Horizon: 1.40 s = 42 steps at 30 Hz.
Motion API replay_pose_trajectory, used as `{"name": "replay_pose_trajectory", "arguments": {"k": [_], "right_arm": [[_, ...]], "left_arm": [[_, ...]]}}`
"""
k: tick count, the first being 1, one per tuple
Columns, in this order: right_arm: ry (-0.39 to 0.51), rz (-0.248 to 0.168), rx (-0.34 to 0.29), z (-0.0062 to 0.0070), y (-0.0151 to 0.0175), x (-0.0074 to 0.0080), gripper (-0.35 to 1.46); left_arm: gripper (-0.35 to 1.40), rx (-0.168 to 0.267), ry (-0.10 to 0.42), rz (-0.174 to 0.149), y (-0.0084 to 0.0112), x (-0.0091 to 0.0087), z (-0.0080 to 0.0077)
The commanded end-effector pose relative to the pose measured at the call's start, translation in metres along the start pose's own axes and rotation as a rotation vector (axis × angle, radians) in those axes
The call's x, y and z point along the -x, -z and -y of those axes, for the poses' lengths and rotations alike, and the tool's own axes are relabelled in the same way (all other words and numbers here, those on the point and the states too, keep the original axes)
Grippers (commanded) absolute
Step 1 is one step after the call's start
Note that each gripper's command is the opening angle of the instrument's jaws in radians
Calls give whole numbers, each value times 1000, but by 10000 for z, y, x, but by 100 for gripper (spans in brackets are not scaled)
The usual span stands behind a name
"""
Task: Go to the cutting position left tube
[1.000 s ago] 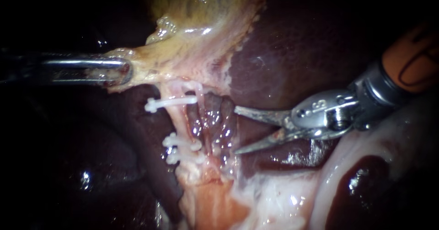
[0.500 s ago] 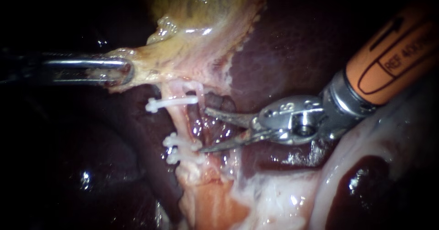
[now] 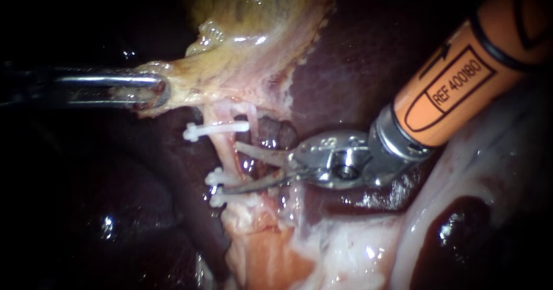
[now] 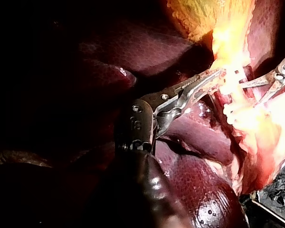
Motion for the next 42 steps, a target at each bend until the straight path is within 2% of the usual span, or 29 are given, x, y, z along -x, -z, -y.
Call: {"name": "replay_pose_trajectory", "arguments": {"k": [1, 14, 20, 25, 32, 36, 42], "right_arm": [[-5, 0, 1, -1, -3, -1, 143], [16, 1, -27, -9, -47, -12, 143], [30, -60, -58, -19, -59, -17, 143], [46, -99, -110, -18, -62, -21, 143], [84, -168, -195, -5, -56, -30, 143], [104, -204, -249, 9, -48, -38, 143], [122, -237, -307, 31, -35, -53, 143]], "left_arm": [[-35, -1, 0, 0, 0, 0, -1], [-35, -2, 0, -1, -2, -1, -1], [-35, -2, 0, -1, -2, -1, -1], [-35, -2, 0, -1, -2, -1, -1], [-35, -2, 0, -1, -3, -1, -1], [-35, -2, 0, -1, -2, -1, -1], [-35, -1, 0, -1, -2, -1, 0]]}}
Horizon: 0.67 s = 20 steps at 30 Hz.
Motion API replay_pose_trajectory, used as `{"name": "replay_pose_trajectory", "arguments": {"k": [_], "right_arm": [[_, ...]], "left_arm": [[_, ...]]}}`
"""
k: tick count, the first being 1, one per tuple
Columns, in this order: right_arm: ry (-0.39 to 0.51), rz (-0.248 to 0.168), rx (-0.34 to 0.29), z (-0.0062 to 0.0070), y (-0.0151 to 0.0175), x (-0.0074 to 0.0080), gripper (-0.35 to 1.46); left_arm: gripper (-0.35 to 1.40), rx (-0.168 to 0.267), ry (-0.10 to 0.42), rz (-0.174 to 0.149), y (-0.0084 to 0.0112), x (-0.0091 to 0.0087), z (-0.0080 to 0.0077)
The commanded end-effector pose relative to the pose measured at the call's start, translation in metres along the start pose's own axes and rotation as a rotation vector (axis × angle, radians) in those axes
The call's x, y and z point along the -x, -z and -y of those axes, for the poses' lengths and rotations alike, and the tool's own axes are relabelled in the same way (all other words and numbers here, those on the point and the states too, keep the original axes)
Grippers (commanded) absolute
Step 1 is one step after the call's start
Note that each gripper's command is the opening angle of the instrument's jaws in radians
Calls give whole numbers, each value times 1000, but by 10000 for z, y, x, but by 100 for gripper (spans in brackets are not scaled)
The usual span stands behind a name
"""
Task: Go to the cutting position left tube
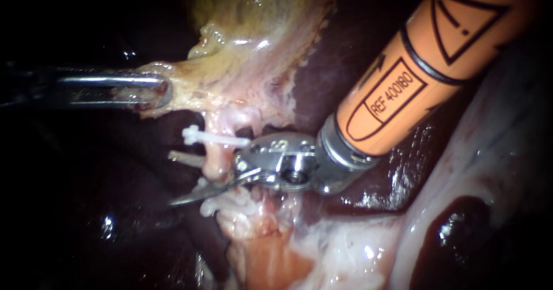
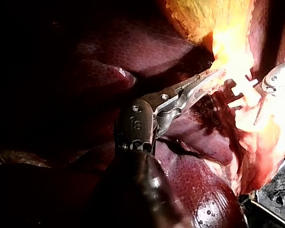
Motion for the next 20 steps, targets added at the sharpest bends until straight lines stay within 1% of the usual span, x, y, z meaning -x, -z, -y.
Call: {"name": "replay_pose_trajectory", "arguments": {"k": [1, 4, 6, 18, 20], "right_arm": [[1, -3, -6, 3, 0, -3, 143], [7, -10, -31, 8, 0, -9, 143], [11, -11, -30, 10, 1, -11, 143], [14, -13, -23, 5, 3, -10, 145], [14, -13, -23, 5, 3, -9, 141]], "left_arm": [[-35, 2, 0, 0, 0, 0, 1], [-35, 2, 0, 0, 0, 0, 1], [-35, 2, 0, 0, 0, 0, 1], [-35, 2, 0, 0, 0, 0, 1], [-35, 2, 0, 0, 0, 0, 1]]}}
